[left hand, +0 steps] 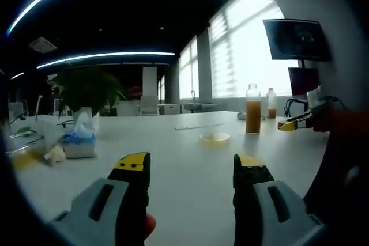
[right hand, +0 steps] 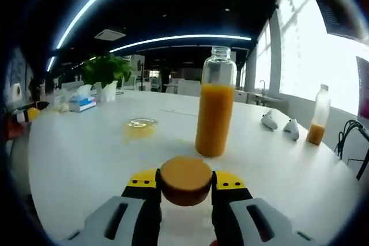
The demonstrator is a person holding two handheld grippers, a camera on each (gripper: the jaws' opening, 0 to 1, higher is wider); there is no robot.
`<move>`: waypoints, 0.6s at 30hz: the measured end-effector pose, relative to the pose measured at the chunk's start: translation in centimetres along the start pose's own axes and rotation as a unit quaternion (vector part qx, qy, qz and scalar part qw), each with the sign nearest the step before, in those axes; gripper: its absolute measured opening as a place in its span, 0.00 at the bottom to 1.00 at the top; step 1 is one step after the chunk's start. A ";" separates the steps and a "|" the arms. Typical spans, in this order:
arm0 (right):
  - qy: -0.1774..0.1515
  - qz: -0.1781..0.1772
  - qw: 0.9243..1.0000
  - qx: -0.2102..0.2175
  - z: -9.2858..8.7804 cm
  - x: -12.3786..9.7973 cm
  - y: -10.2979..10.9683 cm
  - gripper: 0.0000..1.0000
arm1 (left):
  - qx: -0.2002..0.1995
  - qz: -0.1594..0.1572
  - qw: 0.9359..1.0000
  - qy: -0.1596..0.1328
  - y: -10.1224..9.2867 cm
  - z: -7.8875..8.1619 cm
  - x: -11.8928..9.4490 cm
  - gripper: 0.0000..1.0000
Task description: Open the Petri dish lid, place the lid on the table, pour the liquid culture medium into the Petri dish, pick up the Petri dish lid from the table, and close the Petri dish
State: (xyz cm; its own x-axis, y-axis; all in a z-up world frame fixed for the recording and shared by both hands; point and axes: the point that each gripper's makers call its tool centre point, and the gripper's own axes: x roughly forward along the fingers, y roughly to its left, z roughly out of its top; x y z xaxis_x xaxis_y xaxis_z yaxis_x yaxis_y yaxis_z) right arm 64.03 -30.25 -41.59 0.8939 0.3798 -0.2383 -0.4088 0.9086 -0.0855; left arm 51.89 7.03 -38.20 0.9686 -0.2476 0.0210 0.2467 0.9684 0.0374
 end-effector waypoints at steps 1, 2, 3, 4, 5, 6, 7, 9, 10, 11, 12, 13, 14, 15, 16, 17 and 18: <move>-0.014 0.002 1.000 0.000 1.6 0.1 -0.3 0.29 | 0.000 -0.002 1.000 0.000 -0.1 0.0 0.0 0.49; -0.022 0.004 1.000 0.000 2.8 0.1 -0.5 0.29 | 0.001 -0.002 1.000 0.000 -0.2 0.1 0.0 0.49; -0.031 0.004 0.999 -0.005 4.1 0.2 -0.8 0.29 | 0.001 -0.003 1.000 -0.001 -0.2 0.1 0.1 0.49; -0.040 0.002 0.999 -0.009 5.3 0.3 -1.1 0.29 | 0.002 -0.003 1.000 -0.001 -0.3 0.1 0.1 0.49; -0.049 0.002 0.999 -0.017 6.9 0.4 -1.4 0.29 | 0.002 -0.004 1.000 -0.001 -0.3 0.2 0.2 0.49; -0.056 0.000 0.998 -0.020 8.1 0.6 -1.7 0.29 | 0.002 -0.004 1.000 0.000 -0.4 0.2 0.2 0.49; -0.060 -0.001 0.998 -0.020 8.7 0.8 -2.1 0.29 | 0.003 -0.004 1.000 0.000 -0.4 0.2 0.2 0.49; -0.067 -0.004 0.997 -0.036 10.5 1.3 -2.9 0.29 | 0.004 -0.004 1.000 0.001 -0.4 0.2 0.2 0.49; -0.064 -0.008 0.997 -0.044 11.2 1.6 -3.2 0.29 | 0.005 -0.003 1.000 0.002 -0.4 0.1 0.2 0.49; -0.068 -0.009 0.996 -0.051 12.1 1.9 -3.5 0.29 | 0.006 -0.005 1.000 0.004 -0.5 0.0 0.2 0.49; -0.072 -0.008 0.996 -0.056 12.9 2.1 -3.6 0.29 | 0.006 -0.006 1.000 0.005 -0.5 0.0 0.2 0.49; -0.073 -0.008 0.996 -0.057 13.7 2.2 -3.7 0.29 | 0.007 -0.008 1.000 0.005 -0.6 0.0 0.2 0.49; -0.081 -0.010 0.995 -0.064 15.0 2.5 -4.0 0.29 | 0.008 -0.010 1.000 0.006 -0.7 0.0 0.2 0.49; -0.082 -0.010 0.994 -0.070 15.8 2.8 -4.2 0.29 | 0.009 -0.011 1.000 0.007 -0.8 0.0 0.2 0.49; -0.083 -0.012 0.994 -0.072 16.6 3.2 -4.5 0.29 | 0.011 -0.012 1.000 0.008 -0.8 0.0 0.2 0.49; -0.085 -0.014 0.994 -0.074 17.2 3.3 -4.7 0.29 | 0.011 -0.012 1.000 0.008 -0.9 0.1 0.2 0.49; -0.086 -0.012 0.993 -0.076 18.0 3.7 -4.9 0.29 | 0.010 -0.013 1.000 0.007 -1.0 0.1 0.2 0.49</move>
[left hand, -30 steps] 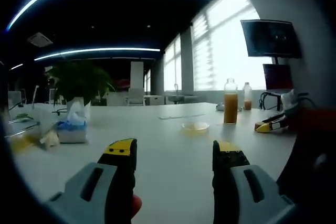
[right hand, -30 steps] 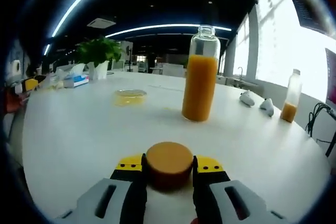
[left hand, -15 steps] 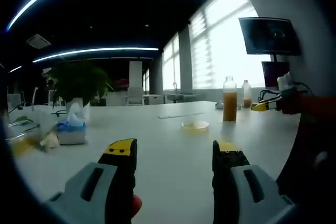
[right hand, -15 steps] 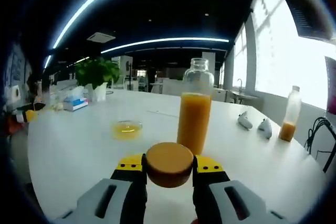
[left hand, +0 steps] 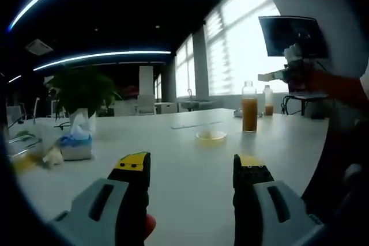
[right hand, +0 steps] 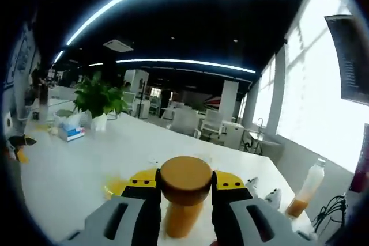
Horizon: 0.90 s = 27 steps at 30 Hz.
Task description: Open the Petri dish lid, place the lid on the table, pour the liquid culture medium into the Petri dish, pick up the Petri dish lid from the table, and close the Petri dish
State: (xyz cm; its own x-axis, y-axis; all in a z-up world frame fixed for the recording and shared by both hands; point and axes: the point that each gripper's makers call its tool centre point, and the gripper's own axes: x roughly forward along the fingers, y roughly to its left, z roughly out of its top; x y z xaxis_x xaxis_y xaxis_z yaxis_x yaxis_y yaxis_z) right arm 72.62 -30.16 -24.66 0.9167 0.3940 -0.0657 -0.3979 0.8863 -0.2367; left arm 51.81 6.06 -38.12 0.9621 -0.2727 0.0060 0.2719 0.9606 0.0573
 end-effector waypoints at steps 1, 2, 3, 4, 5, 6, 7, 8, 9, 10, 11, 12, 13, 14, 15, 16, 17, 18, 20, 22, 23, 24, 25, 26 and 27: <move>0.000 0.001 1.000 -0.001 0.6 0.6 -0.4 0.29 | -0.001 -0.001 1.000 -0.001 -0.1 0.0 0.0 0.49; -0.001 0.000 1.000 -0.002 1.2 1.2 -0.8 0.29 | -0.001 -0.001 1.000 0.000 -0.1 0.0 0.0 0.49; 0.000 0.000 1.000 -0.002 1.6 1.7 -1.0 0.29 | 0.000 -0.001 1.000 0.000 -0.1 0.0 0.0 0.49; 0.002 0.001 1.000 0.001 1.9 2.1 -1.2 0.29 | -0.001 -0.001 1.000 0.001 -0.1 0.0 -0.1 0.49; 0.000 0.000 1.000 0.003 2.1 2.4 -1.4 0.29 | -0.001 -0.001 1.000 0.001 -0.2 0.0 -0.1 0.49; 0.001 -0.001 1.000 0.007 2.2 2.9 -1.7 0.29 | -0.003 0.000 1.000 0.000 -0.2 0.0 -0.1 0.49; 0.004 0.001 1.000 0.012 2.3 3.0 -1.6 0.29 | -0.003 -0.001 1.000 0.000 -0.2 0.0 -0.2 0.49; 0.004 0.002 1.000 0.016 2.3 3.4 -1.8 0.29 | -0.004 -0.001 1.000 0.000 -0.3 0.0 -0.2 0.49; 0.005 0.002 1.000 0.020 2.2 3.8 -2.0 0.29 | -0.002 -0.001 1.000 0.000 -0.3 0.1 -0.3 0.49; 0.011 0.006 1.000 0.028 1.9 4.1 -2.0 0.29 | -0.002 -0.001 1.000 0.000 -0.3 0.1 -0.3 0.49; 0.018 0.007 0.999 0.034 1.5 4.3 -1.9 0.29 | -0.003 -0.002 1.000 -0.001 -0.4 0.2 -0.3 0.49; 0.018 0.005 0.999 0.033 1.4 4.5 -2.0 0.29 | -0.003 -0.003 1.000 -0.001 -0.4 0.2 -0.3 0.49; 0.019 0.004 0.999 0.032 1.3 4.9 -2.3 0.29 | -0.002 -0.003 1.000 -0.001 -0.4 0.2 -0.3 0.49; 0.023 0.005 0.999 0.032 1.0 5.1 -2.3 0.29 | -0.001 -0.003 1.000 0.000 -0.5 0.2 -0.3 0.49; 0.027 0.006 0.999 0.035 0.7 5.4 -2.2 0.29 | 0.000 -0.004 1.000 0.001 -0.5 0.2 -0.2 0.49; 0.031 0.009 0.999 0.040 0.4 5.6 -2.1 0.29 | -0.001 -0.004 1.000 0.000 -0.5 0.3 -0.2 0.49; 0.035 0.010 0.998 0.042 0.1 5.9 -2.1 0.29 | 0.000 -0.004 1.000 0.000 -0.6 0.3 -0.2 0.49; 0.036 0.009 0.998 0.042 -0.1 6.0 -2.1 0.29 | 0.000 -0.004 1.000 0.000 -0.6 0.3 -0.1 0.49; 0.039 0.010 0.998 0.039 -0.3 6.4 -2.0 0.29 | 0.000 -0.004 1.000 0.000 -0.7 0.4 -0.1 0.49; 0.044 0.009 0.998 0.038 -0.7 6.4 -1.8 0.29 | 0.000 -0.004 1.000 0.002 -0.7 0.3 -0.1 0.49; 0.046 0.010 0.998 0.034 -0.9 6.6 -1.8 0.29 | 0.001 -0.004 1.000 0.002 -0.7 0.3 -0.1 0.49; 0.047 0.008 0.998 0.032 -1.0 6.6 -1.9 0.29 | 0.000 -0.003 1.000 0.003 -0.7 0.2 -0.1 0.49; 0.047 0.005 0.998 0.031 -1.1 6.7 -2.1 0.29 | 0.000 -0.002 1.000 0.003 -0.7 0.3 -0.2 0.49; 0.049 0.006 0.998 0.035 -1.2 6.7 -2.2 0.29 | 0.000 -0.001 1.000 0.002 -0.6 0.3 -0.2 0.49; 0.048 0.010 0.998 0.044 -1.2 6.5 -2.0 0.29 | 0.000 0.000 1.000 0.002 -0.6 0.3 -0.2 0.49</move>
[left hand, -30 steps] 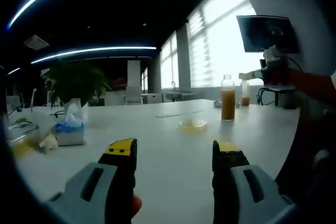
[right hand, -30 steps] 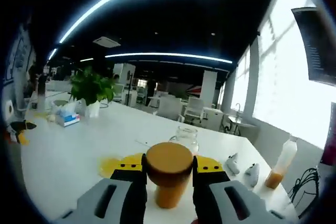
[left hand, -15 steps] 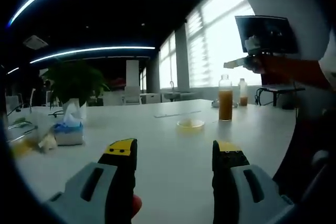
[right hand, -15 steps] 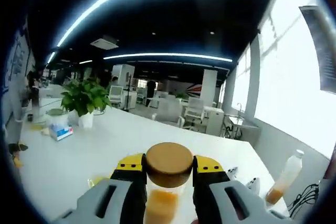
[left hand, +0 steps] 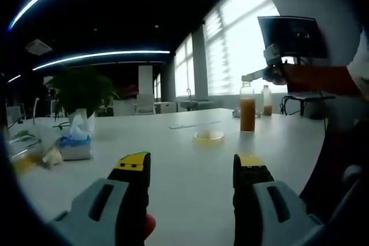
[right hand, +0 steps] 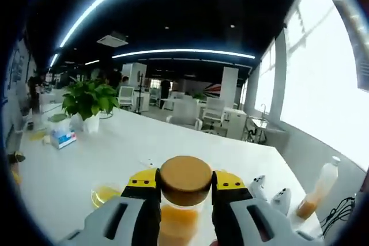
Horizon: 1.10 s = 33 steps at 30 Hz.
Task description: Open the Petri dish lid, place the lid on the table, pour the liquid culture medium into the Petri dish, pick up the Petri dish lid from the table, and close the Petri dish
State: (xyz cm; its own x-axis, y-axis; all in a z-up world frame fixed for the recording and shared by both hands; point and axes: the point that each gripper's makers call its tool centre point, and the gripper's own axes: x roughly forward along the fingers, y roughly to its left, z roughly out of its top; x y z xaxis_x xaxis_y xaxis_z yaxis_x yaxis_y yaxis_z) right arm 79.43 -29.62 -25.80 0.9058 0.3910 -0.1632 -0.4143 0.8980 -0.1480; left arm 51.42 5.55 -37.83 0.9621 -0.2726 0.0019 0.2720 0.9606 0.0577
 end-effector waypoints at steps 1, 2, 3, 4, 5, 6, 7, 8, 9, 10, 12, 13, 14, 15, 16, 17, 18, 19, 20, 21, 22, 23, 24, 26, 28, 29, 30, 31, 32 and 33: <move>0.001 0.001 1.000 0.002 0.0 0.0 0.1 0.29 | 0.000 0.002 1.000 0.001 0.1 0.0 0.0 0.49; 0.003 0.002 1.000 -0.001 -0.1 0.1 0.1 0.29 | 0.001 0.003 1.000 0.002 0.1 0.0 0.0 0.49; 0.003 0.002 1.000 -0.004 -0.2 0.1 0.1 0.29 | 0.000 0.005 1.000 0.003 0.2 -0.1 -0.1 0.49; 0.005 0.002 1.000 -0.005 -0.2 0.1 0.1 0.29 | -0.001 0.006 1.000 0.004 0.3 -0.2 -0.1 0.48; 0.006 0.003 1.000 -0.006 -0.3 0.2 0.2 0.29 | -0.001 0.007 1.000 0.004 0.3 -0.2 -0.1 0.48; 0.007 0.003 1.000 -0.006 -0.4 0.2 0.2 0.29 | 0.000 0.006 1.000 0.004 0.3 -0.2 -0.1 0.48; 0.007 0.004 1.000 -0.003 -0.5 0.2 0.2 0.29 | 0.000 0.006 1.000 0.004 0.3 -0.2 -0.1 0.48; 0.007 0.006 1.000 -0.001 -0.5 0.2 0.3 0.29 | 0.000 0.006 1.000 0.005 0.2 -0.2 -0.1 0.48; 0.009 0.007 1.000 0.000 -0.5 0.3 0.3 0.30 | 0.000 0.005 1.000 0.004 0.2 -0.2 -0.1 0.48; 0.010 0.008 1.000 0.000 -0.6 0.3 0.3 0.30 | 0.000 0.005 1.000 0.004 0.1 -0.1 -0.1 0.48; 0.012 0.010 1.000 -0.004 -0.7 0.4 0.3 0.30 | 0.000 0.004 1.000 0.003 0.0 -0.1 -0.1 0.48; 0.013 0.010 1.000 -0.005 -0.8 0.4 0.3 0.30 | 0.000 0.004 1.000 0.003 0.1 -0.1 -0.1 0.48; 0.013 0.010 1.000 -0.006 -0.8 0.4 0.2 0.30 | 0.001 0.005 1.000 0.003 0.1 0.0 -0.1 0.48; 0.011 0.010 1.000 -0.004 -0.8 0.4 0.2 0.30 | 0.000 0.006 1.000 0.003 0.1 0.0 -0.1 0.48; 0.010 0.014 1.000 0.000 -0.7 0.5 0.2 0.31 | -0.001 0.006 1.000 0.002 0.2 0.0 -0.1 0.48; 0.010 0.017 1.000 0.001 -0.7 0.5 0.2 0.32 | -0.001 0.007 1.000 0.002 0.2 0.0 -0.1 0.48; 0.008 0.017 1.000 0.002 -0.7 0.5 0.1 0.33 | 0.000 0.007 1.000 0.002 0.2 0.0 -0.1 0.48; 0.008 0.016 1.000 0.002 -0.6 0.6 0.1 0.33 | 0.000 0.007 1.000 0.002 0.2 0.0 -0.1 0.48; 0.009 0.016 1.000 0.001 -0.6 0.6 0.1 0.33 | 0.000 0.007 1.000 0.002 0.2 0.0 -0.1 0.48; 0.009 0.015 1.000 0.001 -0.5 0.6 0.0 0.33 | -0.001 0.007 1.000 0.001 0.2 0.0 -0.1 0.48; 0.009 0.015 1.000 0.000 -0.5 0.6 0.0 0.33 | -0.001 0.007 1.000 0.001 0.1 0.0 -0.1 0.48; 0.009 0.019 1.000 -0.002 -0.4 0.6 0.1 0.32 | -0.001 0.007 1.000 0.002 0.1 0.0 -0.1 0.48; 0.010 0.023 1.000 -0.004 -0.3 0.7 0.2 0.30 | -0.002 0.007 1.000 0.002 0.1 -0.1 -0.1 0.48; 0.012 0.023 1.000 -0.010 -0.3 0.7 0.2 0.31 | -0.004 0.007 1.000 0.003 0.1 -0.1 0.0 0.48; 0.012 0.025 1.000 -0.010 -0.3 0.8 0.3 0.31 | -0.003 0.007 1.000 0.004 0.0 -0.1 0.0 0.48; 0.013 0.027 1.000 -0.009 -0.3 0.9 0.3 0.31 | -0.004 0.007 1.000 0.003 0.0 -0.1 0.0 0.48; 0.013 0.029 0.999 -0.008 -0.2 0.9 0.3 0.31 | -0.005 0.006 1.000 0.003 0.0 -0.1 0.0 0.48; 0.014 0.031 0.999 -0.007 -0.2 1.0 0.2 0.31 | -0.005 0.006 1.000 0.004 -0.1 -0.1 0.1 0.48; 0.014 0.031 0.999 -0.005 -0.1 1.0 0.2 0.31 | -0.004 0.007 1.000 0.004 -0.1 -0.1 0.1 0.48; 0.014 0.031 0.999 -0.004 0.0 1.0 0.3 0.31 | -0.005 0.006 1.000 0.003 -0.1 -0.1 0.1 0.48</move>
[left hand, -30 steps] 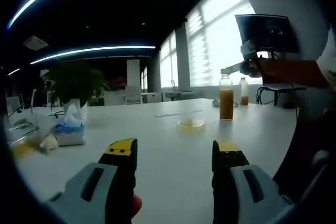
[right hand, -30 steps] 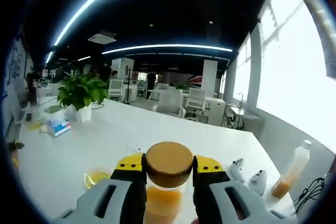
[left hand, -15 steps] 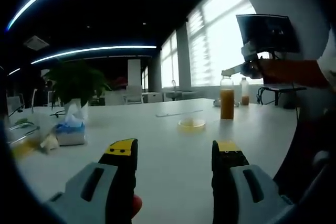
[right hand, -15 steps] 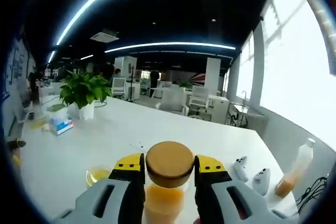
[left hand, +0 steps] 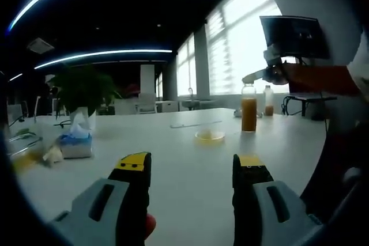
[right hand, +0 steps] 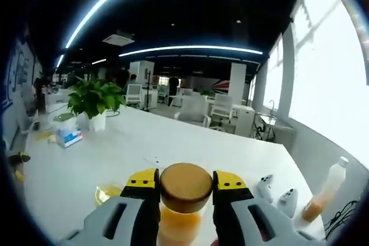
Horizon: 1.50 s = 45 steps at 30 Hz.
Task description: Open the Petri dish lid, place the lid on the table, pour the liquid culture medium into the Petri dish, pick up the Petri dish lid from the table, and close the Petri dish
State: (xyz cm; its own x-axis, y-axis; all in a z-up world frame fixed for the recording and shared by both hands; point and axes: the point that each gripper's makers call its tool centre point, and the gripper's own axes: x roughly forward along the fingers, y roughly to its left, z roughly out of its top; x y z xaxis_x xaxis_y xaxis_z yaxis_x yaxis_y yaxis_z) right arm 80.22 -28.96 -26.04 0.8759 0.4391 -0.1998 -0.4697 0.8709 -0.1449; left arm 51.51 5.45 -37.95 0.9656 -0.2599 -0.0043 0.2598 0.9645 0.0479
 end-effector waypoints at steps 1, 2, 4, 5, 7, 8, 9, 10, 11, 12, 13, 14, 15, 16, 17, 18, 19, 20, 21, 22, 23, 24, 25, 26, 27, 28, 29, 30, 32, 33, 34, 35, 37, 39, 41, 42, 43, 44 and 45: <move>0.001 0.001 1.000 -0.004 0.1 0.1 0.0 0.31 | -0.001 0.000 1.000 0.000 0.0 0.0 0.0 0.48; 0.003 0.002 1.000 -0.008 0.1 0.2 0.0 0.31 | -0.001 0.000 1.000 -0.001 0.0 0.1 0.0 0.48; 0.007 0.005 1.000 -0.012 0.0 0.2 0.2 0.31 | -0.002 0.001 1.000 -0.002 0.0 0.1 0.0 0.48; 0.009 0.006 1.000 -0.012 0.0 0.3 0.1 0.31 | -0.002 0.001 1.000 -0.001 0.0 0.1 0.0 0.48; 0.011 0.005 1.000 -0.012 -0.2 0.2 0.1 0.31 | -0.002 0.002 1.000 -0.001 0.0 0.1 0.0 0.48; 0.010 0.005 1.000 -0.010 -0.2 0.1 0.0 0.31 | -0.003 0.003 1.000 -0.002 0.0 0.1 0.0 0.48; 0.009 0.005 1.000 -0.010 -0.3 0.0 0.1 0.31 | -0.003 0.003 1.000 -0.002 0.1 0.1 0.1 0.48; 0.009 0.004 1.000 -0.010 -0.4 0.0 0.1 0.31 | -0.003 0.003 1.000 -0.001 0.1 0.0 0.1 0.48; 0.008 0.003 1.000 -0.012 -0.5 0.1 0.2 0.31 | -0.003 0.003 1.000 -0.001 0.1 0.0 0.1 0.48; 0.010 0.004 1.000 -0.018 -0.6 0.1 0.2 0.32 | -0.002 0.003 1.000 -0.001 0.1 0.0 0.1 0.48; 0.012 0.006 1.000 -0.023 -0.8 0.2 0.2 0.33 | -0.002 0.003 1.000 -0.001 0.1 0.1 0.1 0.48; 0.010 0.006 1.000 -0.024 -0.7 0.1 0.3 0.35 | -0.002 0.004 1.000 -0.001 0.1 0.1 0.2 0.48; -0.001 0.006 1.000 -0.023 -0.4 0.0 0.4 0.37 | -0.003 0.004 1.000 -0.002 0.2 0.1 0.2 0.48; -0.005 0.007 1.000 -0.016 -0.2 -0.1 0.5 0.39 | -0.003 0.005 1.000 -0.003 0.2 0.2 0.2 0.48; -0.011 0.009 1.000 -0.012 0.1 -0.3 0.5 0.40 | -0.003 0.006 1.000 -0.003 0.3 0.2 0.2 0.48; -0.014 0.009 1.000 -0.013 0.3 -0.4 0.6 0.40 | -0.003 0.006 1.000 -0.003 0.3 0.3 0.2 0.48; -0.018 0.009 1.000 -0.015 0.5 -0.4 0.6 0.40 | -0.002 0.007 1.000 -0.004 0.4 0.3 0.3 0.48; -0.022 0.009 1.000 -0.015 0.8 -0.5 0.6 0.41 | -0.002 0.007 1.000 -0.004 0.5 0.4 0.3 0.48; -0.028 0.006 0.999 -0.014 1.1 -0.8 0.6 0.41 | -0.001 0.007 1.000 -0.004 0.5 0.4 0.3 0.48; -0.035 0.003 0.999 -0.014 1.4 -1.1 0.5 0.41 | -0.001 0.008 1.000 -0.005 0.6 0.5 0.3 0.48; -0.042 0.000 0.999 -0.013 1.7 -1.4 0.4 0.41 | -0.002 0.009 1.000 -0.006 0.6 0.5 0.3 0.48; -0.049 -0.004 0.999 -0.015 1.9 -1.8 0.4 0.41 | -0.002 0.010 1.000 -0.007 0.7 0.6 0.3 0.48; -0.052 -0.007 0.999 -0.016 2.0 -2.2 0.4 0.41 | -0.003 0.010 1.000 -0.008 0.7 0.6 0.4 0.48; -0.058 -0.011 0.998 -0.017 2.2 -2.5 0.3 0.41 | -0.002 0.010 1.000 -0.008 0.7 0.7 0.4 0.48; -0.066 -0.016 0.998 -0.016 2.3 -3.0 0.3 0.41 | -0.002 0.011 1.000 -0.008 0.7 0.7 0.4 0.48; -0.068 -0.019 0.997 -0.017 2.3 -3.1 0.2 0.41 | -0.001 0.010 1.000 -0.009 0.7 0.7 0.5 0.48; -0.072 -0.027 0.997 -0.020 2.3 -3.5 0.0 0.41 | -0.001 0.011 1.000 -0.010 0.8 0.8 0.5 0.48; -0.075 -0.034 0.996 -0.020 2.4 -3.8 -0.2 0.41 | -0.002 0.011 1.000 -0.011 0.8 0.9 0.5 0.48; -0.082 -0.049 0.995 -0.017 2.3 -4.7 -0.5 0.42 | -0.003 0.010 1.000 -0.014 0.8 1.0 0.6 0.48; -0.086 -0.051 0.995 -0.014 2.2 -5.2 -0.5 0.43 | -0.004 0.011 1.000 -0.015 0.8 1.0 0.6 0.48; -0.090 -0.056 0.994 -0.009 2.1 -5.6 -0.6 0.43 | -0.004 0.013 1.000 -0.017 0.8 1.1 0.6 0.48; -0.093 -0.058 0.994 -0.009 2.0 -6.1 -0.5 0.43 | -0.005 0.014 1.000 -0.020 0.9 1.2 0.6 0.48; -0.098 -0.064 0.993 -0.011 1.7 -7.0 -0.3 0.43 | -0.009 0.016 1.000 -0.023 1.0 1.3 0.6 0.48; -0.106 -0.070 0.992 -0.008 1.5 -7.9 -0.2 0.43 | -0.011 0.020 0.999 -0.027 1.4 1.4 0.8 0.48; -0.114 -0.076 0.991 0.004 1.2 -8.7 -0.4 0.43 | -0.014 0.024 0.999 -0.031 1.8 1.6 0.9 0.48; -0.116 -0.077 0.990 0.007 0.9 -9.2 -0.3 0.43 | -0.016 0.026 0.999 -0.035 2.0 1.7 1.0 0.48; -0.118 -0.080 0.990 0.009 0.6 -9.6 -0.3 0.43 | -0.020 0.028 0.999 -0.040 2.2 1.9 1.1 0.48; -0.122 -0.083 0.989 0.012 0.4 -10.0 -0.2 0.43 | -0.023 0.030 0.998 -0.043 2.4 2.0 1.2 0.48; -0.123 -0.083 0.989 0.013 0.1 -10.4 0.0 0.43 | -0.024 0.033 0.998 -0.046 2.5 2.1 1.3 0.48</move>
State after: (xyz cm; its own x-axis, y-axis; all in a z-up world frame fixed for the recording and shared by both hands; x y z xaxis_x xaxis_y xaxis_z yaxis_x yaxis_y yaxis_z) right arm 71.17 -33.53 -23.87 0.9426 0.3273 0.0662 -0.3170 0.9393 -0.1312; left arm 53.43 7.44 -35.70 0.9763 -0.1975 0.0888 0.1985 0.9801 -0.0019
